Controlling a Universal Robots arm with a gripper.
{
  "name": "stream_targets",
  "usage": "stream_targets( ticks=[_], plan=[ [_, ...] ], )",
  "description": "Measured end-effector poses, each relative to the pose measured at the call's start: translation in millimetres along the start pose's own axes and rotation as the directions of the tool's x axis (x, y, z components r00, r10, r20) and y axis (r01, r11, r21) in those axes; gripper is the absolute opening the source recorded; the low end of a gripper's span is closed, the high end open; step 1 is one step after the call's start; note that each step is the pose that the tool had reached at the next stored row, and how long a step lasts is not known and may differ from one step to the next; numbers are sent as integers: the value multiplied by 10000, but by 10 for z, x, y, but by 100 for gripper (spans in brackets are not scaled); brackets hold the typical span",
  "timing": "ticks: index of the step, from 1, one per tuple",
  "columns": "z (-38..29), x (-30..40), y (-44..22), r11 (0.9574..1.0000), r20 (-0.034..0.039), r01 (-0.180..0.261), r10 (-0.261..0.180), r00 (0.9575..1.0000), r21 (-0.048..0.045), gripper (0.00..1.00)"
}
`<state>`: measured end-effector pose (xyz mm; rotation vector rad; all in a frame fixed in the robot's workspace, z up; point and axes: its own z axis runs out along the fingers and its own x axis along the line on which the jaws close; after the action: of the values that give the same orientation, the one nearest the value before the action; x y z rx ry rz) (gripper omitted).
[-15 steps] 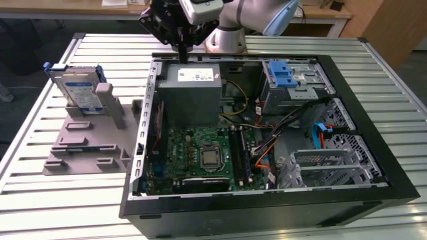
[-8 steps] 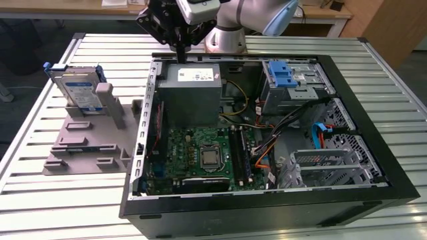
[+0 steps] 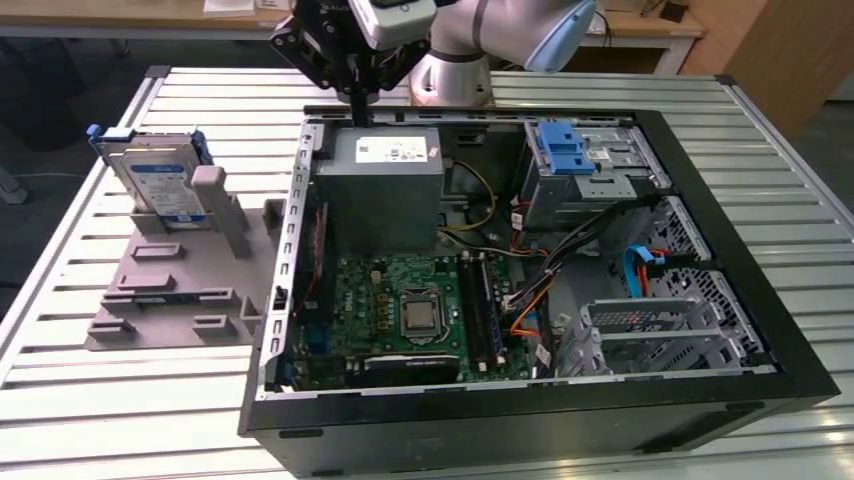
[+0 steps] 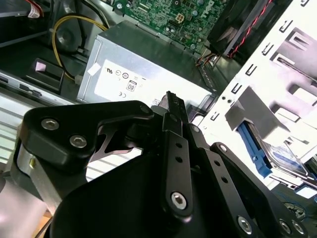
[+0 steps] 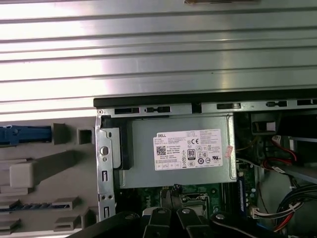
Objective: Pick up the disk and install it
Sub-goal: 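Reach for the disk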
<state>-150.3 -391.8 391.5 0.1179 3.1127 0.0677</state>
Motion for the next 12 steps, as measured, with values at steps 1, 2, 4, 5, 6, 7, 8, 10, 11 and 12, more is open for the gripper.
stream_targets(
  ticks=[1,2,4,5,6,7,8,10,11,12],
  plan=[
    [2,3,1,10000,0,0,0,10000,0,11],
    [3,6,3,10000,-1,0,0,10000,0,11],
    [7,13,5,10000,-2,-1,1,10000,1,11],
    [9,17,7,10000,-2,0,0,10000,2,11],
    [11,21,8,10000,-2,0,0,10000,2,11],
    [14,25,9,10000,-2,0,0,10000,2,11],
    [16,29,10,10000,-2,0,0,10000,1,11],
    [21,38,12,10000,-2,-1,1,10000,1,11],
    [24,42,13,10000,-2,0,0,10000,1,11],
    [27,47,14,10000,-1,0,0,10000,1,11]
  ],
)
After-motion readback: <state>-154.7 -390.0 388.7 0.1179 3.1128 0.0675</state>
